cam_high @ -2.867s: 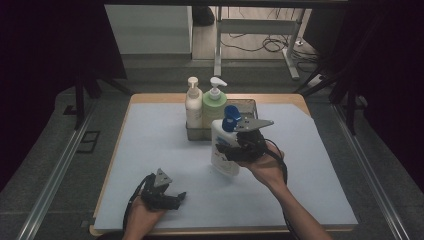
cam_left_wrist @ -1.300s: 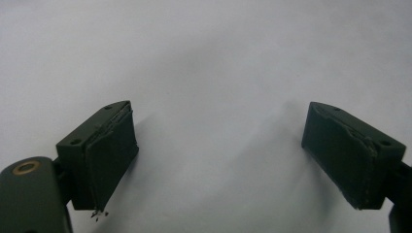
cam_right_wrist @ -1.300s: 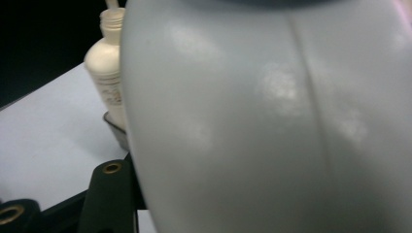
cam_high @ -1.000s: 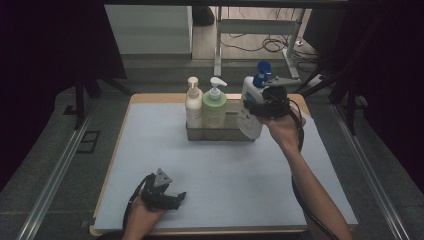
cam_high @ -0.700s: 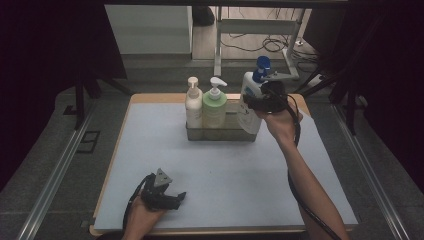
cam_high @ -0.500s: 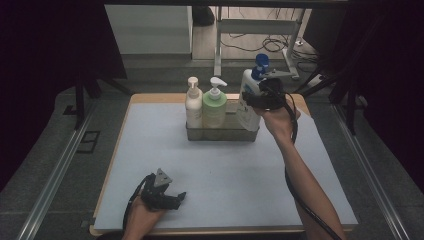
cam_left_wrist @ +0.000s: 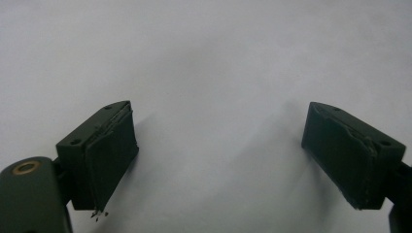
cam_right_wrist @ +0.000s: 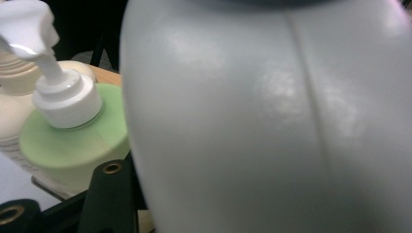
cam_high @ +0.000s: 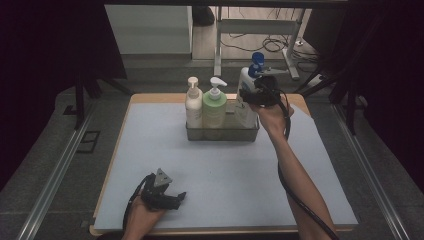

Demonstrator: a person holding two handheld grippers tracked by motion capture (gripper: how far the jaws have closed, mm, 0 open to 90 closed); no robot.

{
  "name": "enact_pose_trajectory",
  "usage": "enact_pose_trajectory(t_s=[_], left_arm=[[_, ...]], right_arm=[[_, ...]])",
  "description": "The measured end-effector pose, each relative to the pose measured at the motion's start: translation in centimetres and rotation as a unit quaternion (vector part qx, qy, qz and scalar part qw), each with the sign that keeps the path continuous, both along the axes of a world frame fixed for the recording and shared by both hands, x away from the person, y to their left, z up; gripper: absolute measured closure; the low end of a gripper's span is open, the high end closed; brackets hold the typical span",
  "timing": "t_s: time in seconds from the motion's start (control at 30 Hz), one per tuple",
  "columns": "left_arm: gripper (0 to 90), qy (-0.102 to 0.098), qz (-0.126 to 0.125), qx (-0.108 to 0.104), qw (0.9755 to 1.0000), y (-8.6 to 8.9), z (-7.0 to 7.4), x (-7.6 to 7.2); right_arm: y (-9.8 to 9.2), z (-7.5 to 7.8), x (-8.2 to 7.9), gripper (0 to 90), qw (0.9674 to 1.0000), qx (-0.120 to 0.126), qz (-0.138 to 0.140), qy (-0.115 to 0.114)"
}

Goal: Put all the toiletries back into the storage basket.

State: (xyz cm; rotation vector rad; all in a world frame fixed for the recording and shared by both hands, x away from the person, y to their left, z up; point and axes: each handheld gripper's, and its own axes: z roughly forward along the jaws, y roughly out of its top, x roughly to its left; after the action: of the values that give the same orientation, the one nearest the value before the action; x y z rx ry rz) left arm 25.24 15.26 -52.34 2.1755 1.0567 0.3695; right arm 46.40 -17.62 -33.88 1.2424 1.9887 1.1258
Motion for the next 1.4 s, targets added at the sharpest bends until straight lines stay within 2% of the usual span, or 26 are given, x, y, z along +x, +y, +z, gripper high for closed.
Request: enact_pose_trajectory(t_s=[0.43, 1.4], left_arm=[[12.2, 0.001, 0.001, 0.000, 1.0000, 0.0, 0.0, 0.0], [12.2, 0.000, 0.001, 0.000, 1.0000, 0.0, 0.0, 0.0]], right_arm=[[0.6, -2.1, 0.9, 40.6, 0.9999, -0.011, -0.005, 0.007], [0.7, -6.5, 1.1, 40.4, 0.9992, -0.013, -0.008, 0.038]])
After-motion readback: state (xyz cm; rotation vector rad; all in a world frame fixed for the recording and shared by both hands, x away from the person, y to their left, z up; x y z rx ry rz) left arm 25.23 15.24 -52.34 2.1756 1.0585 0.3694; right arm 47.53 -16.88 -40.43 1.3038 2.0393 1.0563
